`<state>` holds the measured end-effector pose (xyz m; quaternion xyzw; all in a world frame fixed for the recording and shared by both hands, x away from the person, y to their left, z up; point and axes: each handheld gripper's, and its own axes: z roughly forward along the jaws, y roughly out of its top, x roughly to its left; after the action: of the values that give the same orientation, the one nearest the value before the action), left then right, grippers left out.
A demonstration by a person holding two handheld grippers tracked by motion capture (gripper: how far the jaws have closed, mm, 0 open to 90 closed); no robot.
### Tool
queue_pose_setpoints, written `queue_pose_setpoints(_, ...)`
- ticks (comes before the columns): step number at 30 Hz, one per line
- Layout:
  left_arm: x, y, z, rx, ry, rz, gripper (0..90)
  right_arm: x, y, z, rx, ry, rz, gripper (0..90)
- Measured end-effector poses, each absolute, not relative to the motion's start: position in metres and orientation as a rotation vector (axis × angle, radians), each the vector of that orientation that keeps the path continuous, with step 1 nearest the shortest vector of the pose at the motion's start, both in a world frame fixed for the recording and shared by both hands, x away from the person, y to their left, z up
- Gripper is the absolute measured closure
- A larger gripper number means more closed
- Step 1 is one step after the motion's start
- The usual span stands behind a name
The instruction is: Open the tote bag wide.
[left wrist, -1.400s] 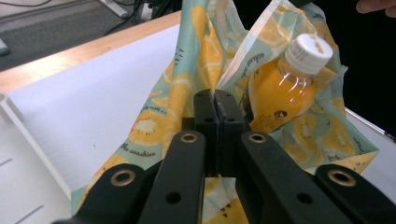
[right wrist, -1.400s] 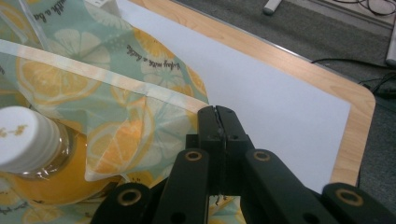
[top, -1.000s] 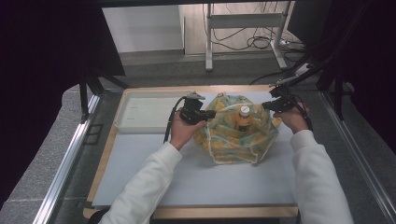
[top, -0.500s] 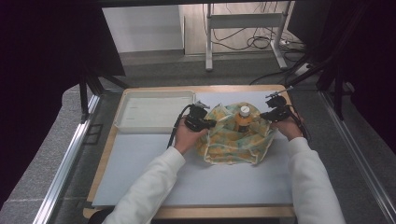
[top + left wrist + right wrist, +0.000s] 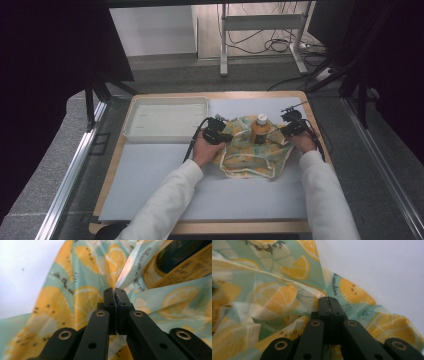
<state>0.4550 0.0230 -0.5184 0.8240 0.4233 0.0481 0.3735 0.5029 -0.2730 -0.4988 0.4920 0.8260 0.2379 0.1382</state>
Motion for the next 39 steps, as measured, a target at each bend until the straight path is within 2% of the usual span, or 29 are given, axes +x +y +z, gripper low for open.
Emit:
queue_pose_setpoints(5,0.455,0.022,-0.522,2.105,1.078,0.102,87.7,0.501,-0.275,-0.496,1.417,2.376,0.701,88.1)
queue_pose_setpoints(8,0.451,0.027,-0.513,2.079,1.04,0.109,83.1,0.498,-0.279,-0.483,1.402,2.328,0.749,78.5)
queue_pose_setpoints(11,0.442,0.031,-0.496,2.05,0.992,0.137,71.9,0.49,-0.285,-0.463,1.39,2.249,0.837,66.2)
queue_pose_setpoints(14,0.431,0.037,-0.476,2.028,0.939,0.192,59.3,0.48,-0.291,-0.439,1.369,2.218,0.897,61.3)
queue_pose_setpoints(17,0.421,0.043,-0.457,1.996,0.905,0.216,54.4,0.467,-0.292,-0.419,1.34,2.197,0.945,59.2)
queue_pose_setpoints(18,0.418,0.045,-0.452,1.987,0.892,0.22,54.9,0.462,-0.291,-0.413,1.326,2.204,0.958,60.4)
queue_pose_setpoints(19,0.415,0.047,-0.447,1.988,0.875,0.211,59.7,0.457,-0.29,-0.409,1.307,2.216,0.965,63.8)
queue_pose_setpoints(22,0.409,0.046,-0.441,2.014,0.835,0.19,82.1,0.442,-0.286,-0.404,1.263,2.282,0.986,75.4)
queue_pose_setpoints(24,0.409,0.043,-0.442,2.051,0.817,0.175,88.1,0.433,-0.282,-0.405,1.246,2.326,0.986,84.0)
queue_pose_setpoints(27,0.41,0.036,-0.448,2.059,0.827,0.154,89.7,0.421,-0.275,-0.412,1.234,2.384,0.98,89.2)
queue_pose_setpoints(33,0.423,0.021,-0.463,2.082,0.851,0.1,89.7,0.404,-0.258,-0.436,1.192,2.494,0.895,89.3)
queue_pose_setpoints(39,0.442,0.002,-0.476,2.141,0.862,0.078,89.6,0.409,-0.249,-0.452,1.201,2.494,0.868,89.3)
